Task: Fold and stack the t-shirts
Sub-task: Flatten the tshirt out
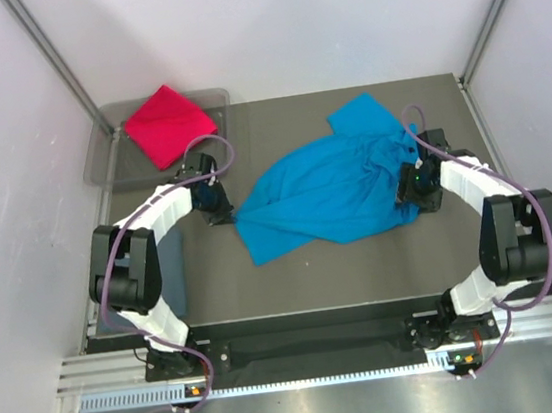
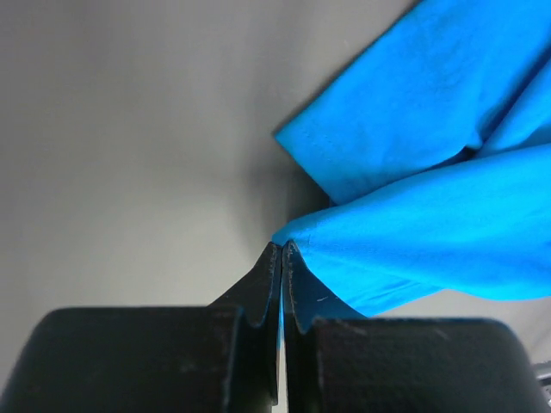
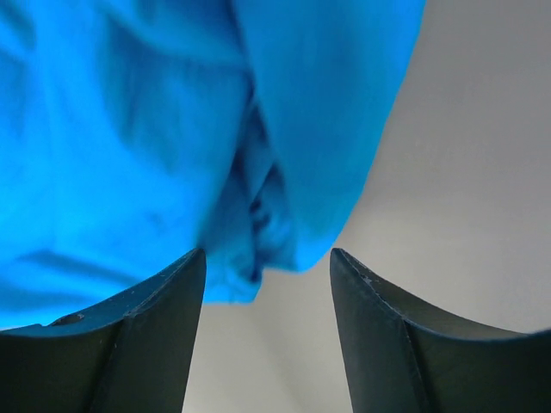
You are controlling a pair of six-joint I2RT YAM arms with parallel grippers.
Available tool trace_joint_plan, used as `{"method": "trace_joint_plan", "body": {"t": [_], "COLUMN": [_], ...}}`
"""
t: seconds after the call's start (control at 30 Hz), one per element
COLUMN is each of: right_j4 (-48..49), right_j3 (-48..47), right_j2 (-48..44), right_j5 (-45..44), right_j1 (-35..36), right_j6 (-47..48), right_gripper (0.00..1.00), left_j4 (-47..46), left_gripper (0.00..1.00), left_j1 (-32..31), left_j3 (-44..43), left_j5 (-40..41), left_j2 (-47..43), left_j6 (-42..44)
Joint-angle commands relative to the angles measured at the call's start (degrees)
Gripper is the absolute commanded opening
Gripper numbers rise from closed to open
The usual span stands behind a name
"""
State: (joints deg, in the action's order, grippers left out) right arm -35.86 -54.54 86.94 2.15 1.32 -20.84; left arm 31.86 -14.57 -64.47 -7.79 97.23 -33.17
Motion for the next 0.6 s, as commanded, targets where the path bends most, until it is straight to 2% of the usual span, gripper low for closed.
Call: {"method": "trace_joint_plan", "body": {"t": [0.0,0.03,0.3,0.43,0.5,0.53,0.57], "right_j4": [1.5,1.2,4.6,3.4,2.9,2.6,2.3], "right_j3": [-3.3,-3.8,-3.1,-5.1,-4.6,-3.7,-3.3], "right_j2": [3.1,3.8,7.1,8.9,5.8,4.5,1.9], "right_j5": [-0.7,-0.6,-0.4,-1.4,-1.8,-4.2,-5.0], "right_j1": [-0.9,-2.6,-2.8,-3.0,-3.0,-2.9,-2.7], "right_j6": [1.3,1.5,0.6,1.0,1.0,1.2,1.6], "right_gripper": [0.6,0.59,0.53,0.13,0.1,0.0,0.0], "left_j4": [0.9,0.9,2.6,5.3,6.5,6.8,7.2], "left_gripper": [0.0,0.0,0.0,0.0,0.0,0.0,0.0], "left_j1": [1.0,1.0,1.2,1.4,1.5,1.5,1.6], "left_j3": [-0.9,-1.0,-4.9,-7.3,-7.8,-7.8,-7.4], "left_j5": [-2.2,-2.7,-5.9,-4.5,-3.2,-2.7,-2.2], "left_j2": [0.6,0.9,2.6,1.4,-1.1,-2.1,-4.4], "left_j6": [2.4,2.3,3.4,4.8,5.5,5.7,5.9]}}
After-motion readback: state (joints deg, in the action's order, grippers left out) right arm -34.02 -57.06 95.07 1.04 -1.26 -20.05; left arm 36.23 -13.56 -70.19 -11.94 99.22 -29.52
